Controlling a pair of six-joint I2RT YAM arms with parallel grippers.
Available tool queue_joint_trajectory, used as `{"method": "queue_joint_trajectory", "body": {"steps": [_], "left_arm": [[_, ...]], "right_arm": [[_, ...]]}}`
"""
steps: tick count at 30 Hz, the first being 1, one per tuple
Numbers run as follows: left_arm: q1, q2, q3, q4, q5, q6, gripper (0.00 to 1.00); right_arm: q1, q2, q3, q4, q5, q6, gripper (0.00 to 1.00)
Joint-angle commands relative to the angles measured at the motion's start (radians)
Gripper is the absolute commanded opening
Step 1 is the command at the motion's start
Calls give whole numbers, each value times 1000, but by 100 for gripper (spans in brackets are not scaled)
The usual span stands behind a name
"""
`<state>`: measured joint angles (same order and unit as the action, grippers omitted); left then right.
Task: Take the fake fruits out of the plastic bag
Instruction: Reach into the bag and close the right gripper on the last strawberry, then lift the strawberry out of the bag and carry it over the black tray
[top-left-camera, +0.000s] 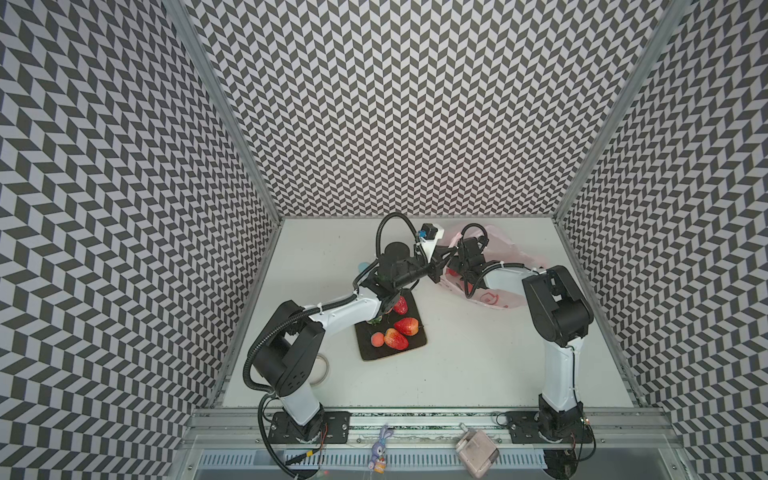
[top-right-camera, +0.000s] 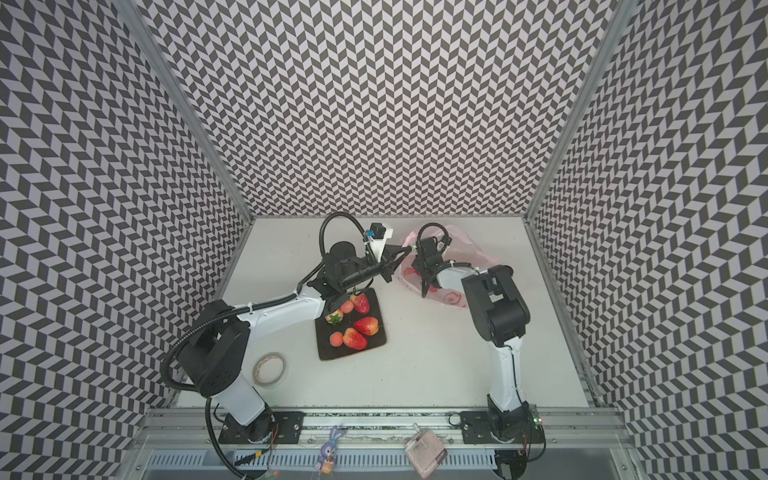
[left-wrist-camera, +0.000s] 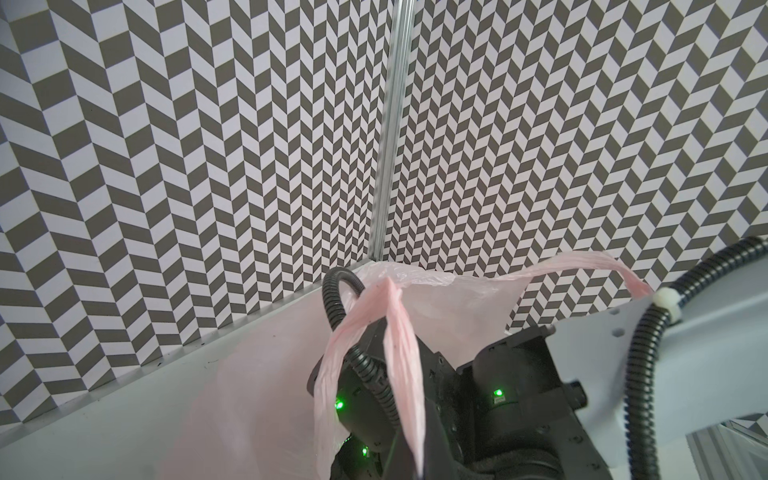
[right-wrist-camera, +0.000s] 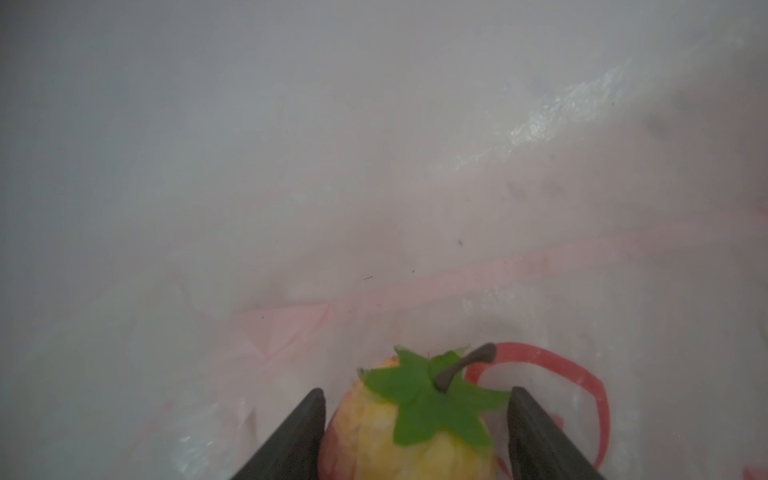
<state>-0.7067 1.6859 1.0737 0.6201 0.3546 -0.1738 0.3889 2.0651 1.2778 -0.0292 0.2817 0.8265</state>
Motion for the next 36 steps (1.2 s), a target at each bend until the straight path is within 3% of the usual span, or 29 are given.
{"method": "queue_joint_trajectory", "body": {"steps": [1,7,11,23,36], "left_arm": [[-5,-29,-1,22,1,3,0],[-4,-32,-5,19,-14,10,0],[-1,-30,-15,21,-38,13,0],[33,-5,-8,49,-63,-6,0],[55,13,-14,59,-54,-12,0]], "right_arm": [[-6,17,24,3,21,-19,59],[-5,-34,6,15,3,-49,45],[-5,-121,-41,35,-22,-67,41],[-5,-421,-276,63,-153,-78,40],[-4,-757,-382,-18,-241,-210,39]]}}
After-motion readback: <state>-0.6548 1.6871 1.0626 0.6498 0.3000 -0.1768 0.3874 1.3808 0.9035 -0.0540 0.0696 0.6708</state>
